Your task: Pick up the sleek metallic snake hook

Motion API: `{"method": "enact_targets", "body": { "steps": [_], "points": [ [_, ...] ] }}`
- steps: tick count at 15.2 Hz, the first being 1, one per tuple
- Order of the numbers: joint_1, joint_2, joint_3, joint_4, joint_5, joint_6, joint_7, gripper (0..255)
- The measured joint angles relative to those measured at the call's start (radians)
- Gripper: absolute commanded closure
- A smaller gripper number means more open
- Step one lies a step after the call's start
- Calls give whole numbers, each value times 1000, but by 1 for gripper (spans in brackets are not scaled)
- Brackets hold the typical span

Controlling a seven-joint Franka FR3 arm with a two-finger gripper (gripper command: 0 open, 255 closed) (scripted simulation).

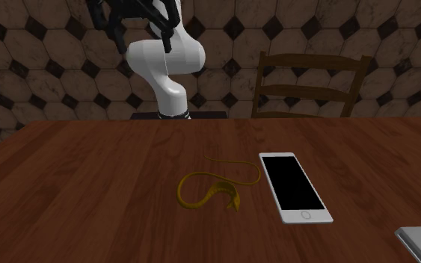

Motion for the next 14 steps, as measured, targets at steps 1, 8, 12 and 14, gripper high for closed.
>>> {"method": "enact_targets", "body": {
  "steps": [1, 8, 12, 14],
  "points": [
    [0, 0, 0, 0, 0, 0, 0, 0],
    [21, 119, 66, -41, 83, 204, 104, 0],
    [35, 228, 109, -47, 130, 353, 165, 0],
    [40, 283, 125, -34, 147, 413, 191, 0]
  ]
}}
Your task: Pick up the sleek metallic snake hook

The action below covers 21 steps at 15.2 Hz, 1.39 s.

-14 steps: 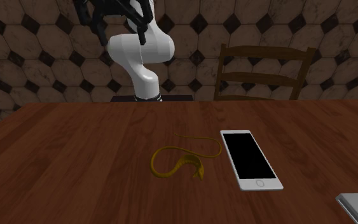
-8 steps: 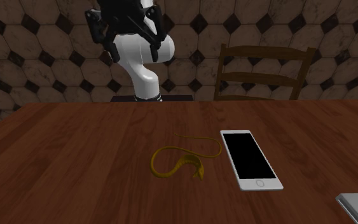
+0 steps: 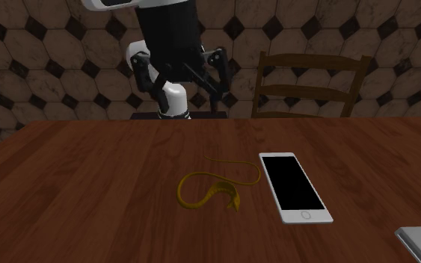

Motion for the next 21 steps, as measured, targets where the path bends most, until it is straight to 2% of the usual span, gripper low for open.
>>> {"method": "enact_targets", "body": {
  "steps": [4, 8, 17, 18, 21],
  "points": [
    [8, 117, 32, 16, 29, 136, 48, 0],
    [21, 261, 69, 82, 49, 254, 112, 0],
    [24, 350, 79, 57, 60, 378, 113, 0],
    [24, 351, 79, 52, 61, 384, 111, 255],
    [25, 349, 79, 46, 62, 389, 109, 255]
  ]
}}
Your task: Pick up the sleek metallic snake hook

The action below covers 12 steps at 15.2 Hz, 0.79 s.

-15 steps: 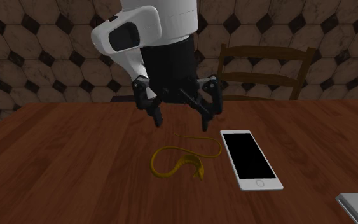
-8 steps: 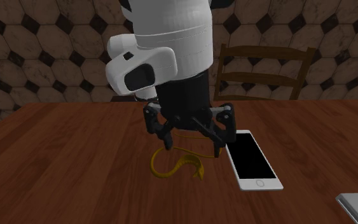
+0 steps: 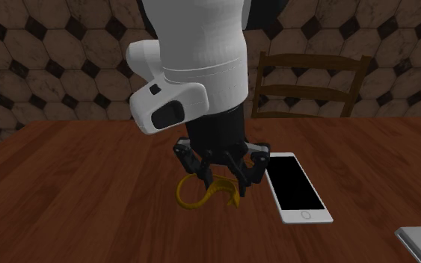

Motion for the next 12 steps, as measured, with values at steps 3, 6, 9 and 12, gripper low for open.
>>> {"method": "enact_targets", "body": {
  "steps": [3, 6, 9, 12],
  "points": [
    [1, -2, 1, -2, 1, 1, -1, 255],
    [1, -2, 1, -2, 1, 1, -1, 255],
    [-1, -7, 0, 9, -2, -16, 3, 255],
    [-1, -27, 0, 29, -5, -55, 12, 255]
  ]
}}
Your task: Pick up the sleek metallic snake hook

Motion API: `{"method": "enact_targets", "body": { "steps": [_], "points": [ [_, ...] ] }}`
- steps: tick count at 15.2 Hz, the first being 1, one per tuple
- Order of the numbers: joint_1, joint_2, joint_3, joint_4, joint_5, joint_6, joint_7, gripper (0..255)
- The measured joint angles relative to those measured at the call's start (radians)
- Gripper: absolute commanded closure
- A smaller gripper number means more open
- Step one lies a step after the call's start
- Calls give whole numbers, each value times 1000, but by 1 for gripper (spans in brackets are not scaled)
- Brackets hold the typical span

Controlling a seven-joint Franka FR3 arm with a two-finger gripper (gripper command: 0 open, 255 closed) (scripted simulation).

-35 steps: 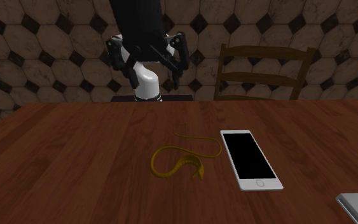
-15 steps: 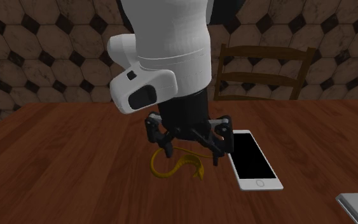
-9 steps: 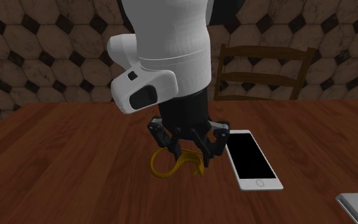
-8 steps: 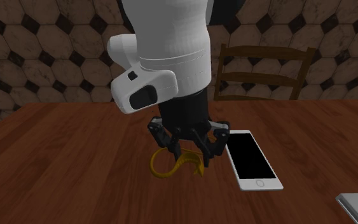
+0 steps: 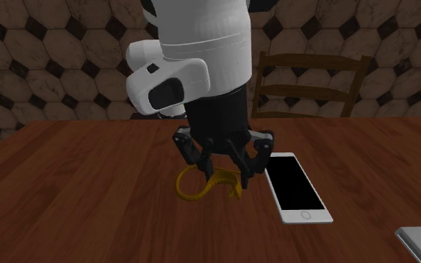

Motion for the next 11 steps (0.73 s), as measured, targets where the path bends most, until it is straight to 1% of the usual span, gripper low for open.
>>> {"method": "enact_targets", "body": {
  "steps": [11],
  "points": [
    [-6, -59, -8, 90, -13, -148, 19, 255]
  ]
}}
